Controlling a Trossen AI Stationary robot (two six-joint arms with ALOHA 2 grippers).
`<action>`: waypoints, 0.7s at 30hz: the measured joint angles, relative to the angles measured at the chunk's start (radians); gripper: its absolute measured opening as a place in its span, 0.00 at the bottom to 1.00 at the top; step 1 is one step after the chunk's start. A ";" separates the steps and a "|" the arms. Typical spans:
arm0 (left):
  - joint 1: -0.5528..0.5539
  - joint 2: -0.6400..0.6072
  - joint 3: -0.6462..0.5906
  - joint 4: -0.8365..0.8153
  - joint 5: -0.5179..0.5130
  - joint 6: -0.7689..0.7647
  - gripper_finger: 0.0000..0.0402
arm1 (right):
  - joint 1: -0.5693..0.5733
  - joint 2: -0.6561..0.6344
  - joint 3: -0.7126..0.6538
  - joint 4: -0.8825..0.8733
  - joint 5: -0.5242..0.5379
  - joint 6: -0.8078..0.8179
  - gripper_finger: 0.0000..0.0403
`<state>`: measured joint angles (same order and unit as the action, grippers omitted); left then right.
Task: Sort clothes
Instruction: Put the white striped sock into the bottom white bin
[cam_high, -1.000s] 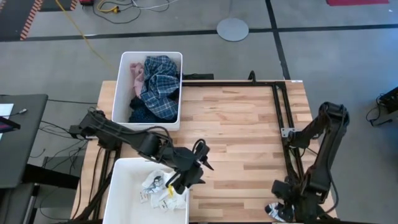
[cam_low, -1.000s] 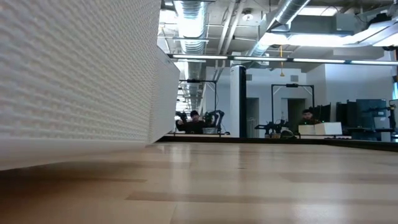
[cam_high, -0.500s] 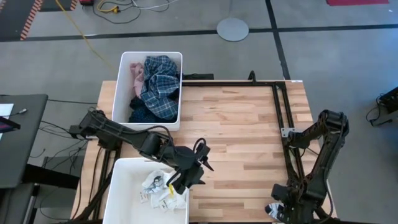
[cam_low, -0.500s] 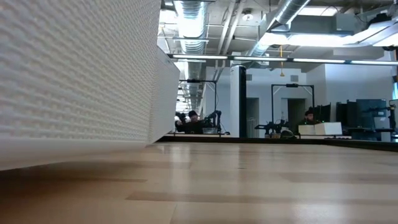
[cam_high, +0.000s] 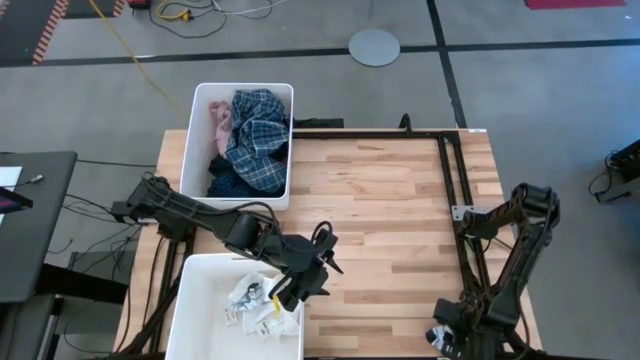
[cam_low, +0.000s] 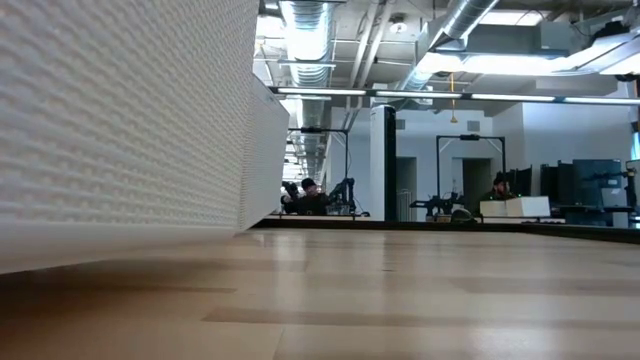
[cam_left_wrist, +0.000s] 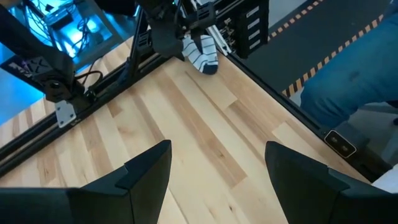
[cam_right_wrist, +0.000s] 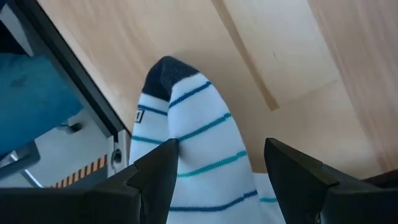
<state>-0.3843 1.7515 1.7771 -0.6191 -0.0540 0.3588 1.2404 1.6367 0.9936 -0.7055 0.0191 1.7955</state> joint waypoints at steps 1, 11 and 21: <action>0.000 0.000 0.000 -0.001 0.000 0.000 0.63 | 0.000 0.005 0.000 0.002 -0.001 0.000 0.63; 0.000 0.000 0.000 -0.021 0.000 -0.004 0.63 | 0.002 0.078 -0.001 0.047 -0.045 -0.005 0.47; 0.000 0.000 0.000 -0.019 -0.001 -0.004 0.63 | -0.029 0.101 -0.001 0.051 -0.067 -0.154 0.05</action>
<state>-0.3843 1.7515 1.7771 -0.6384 -0.0553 0.3550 1.2118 1.7374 0.9928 -0.6547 -0.0475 1.6411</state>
